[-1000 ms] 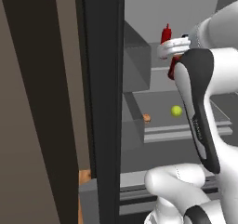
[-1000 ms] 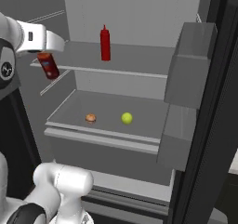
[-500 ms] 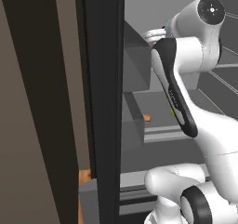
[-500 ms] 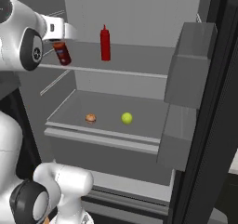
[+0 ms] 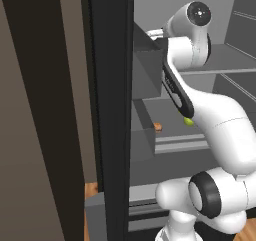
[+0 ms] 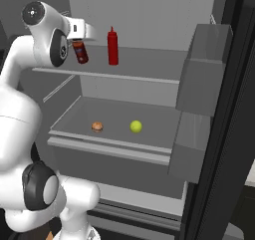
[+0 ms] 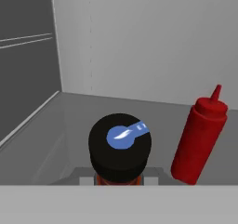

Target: Place the ketchup and condiment bottle from the counter to the top shelf of the fridge. If the existing items in the fridge are on the top shelf, move them to other shelves.

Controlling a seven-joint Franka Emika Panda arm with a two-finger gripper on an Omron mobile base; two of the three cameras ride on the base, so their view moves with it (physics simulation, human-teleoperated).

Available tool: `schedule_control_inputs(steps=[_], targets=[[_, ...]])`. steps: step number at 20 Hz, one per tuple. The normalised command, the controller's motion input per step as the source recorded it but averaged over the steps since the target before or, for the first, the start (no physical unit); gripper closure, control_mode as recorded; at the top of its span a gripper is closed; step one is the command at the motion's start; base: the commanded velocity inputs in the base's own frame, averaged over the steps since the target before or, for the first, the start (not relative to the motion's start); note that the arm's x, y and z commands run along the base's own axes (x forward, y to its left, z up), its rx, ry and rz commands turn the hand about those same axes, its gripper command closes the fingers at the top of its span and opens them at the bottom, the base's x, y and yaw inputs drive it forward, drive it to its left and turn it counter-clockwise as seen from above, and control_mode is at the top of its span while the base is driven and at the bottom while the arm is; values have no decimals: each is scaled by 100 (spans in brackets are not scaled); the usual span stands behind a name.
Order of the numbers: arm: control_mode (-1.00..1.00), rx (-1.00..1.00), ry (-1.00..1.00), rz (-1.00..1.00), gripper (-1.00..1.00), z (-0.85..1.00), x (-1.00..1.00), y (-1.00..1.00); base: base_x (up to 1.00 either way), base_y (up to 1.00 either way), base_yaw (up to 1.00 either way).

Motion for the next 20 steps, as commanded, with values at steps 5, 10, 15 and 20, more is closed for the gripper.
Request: schedule_control_inputs(steps=[5, 10, 15, 20], targets=[[-100, 0, 0, 0, 100, -32, 68, 0, 0, 0, 0], [-100, 0, 0, 0, 100, -35, 32, 0, 0, 0, 0], [-100, 0, 0, 0, 100, -15, 17, 0, 0, 0, 0], [-100, 0, 0, 0, -100, 0, 2, 0, 0, 0, 0]])
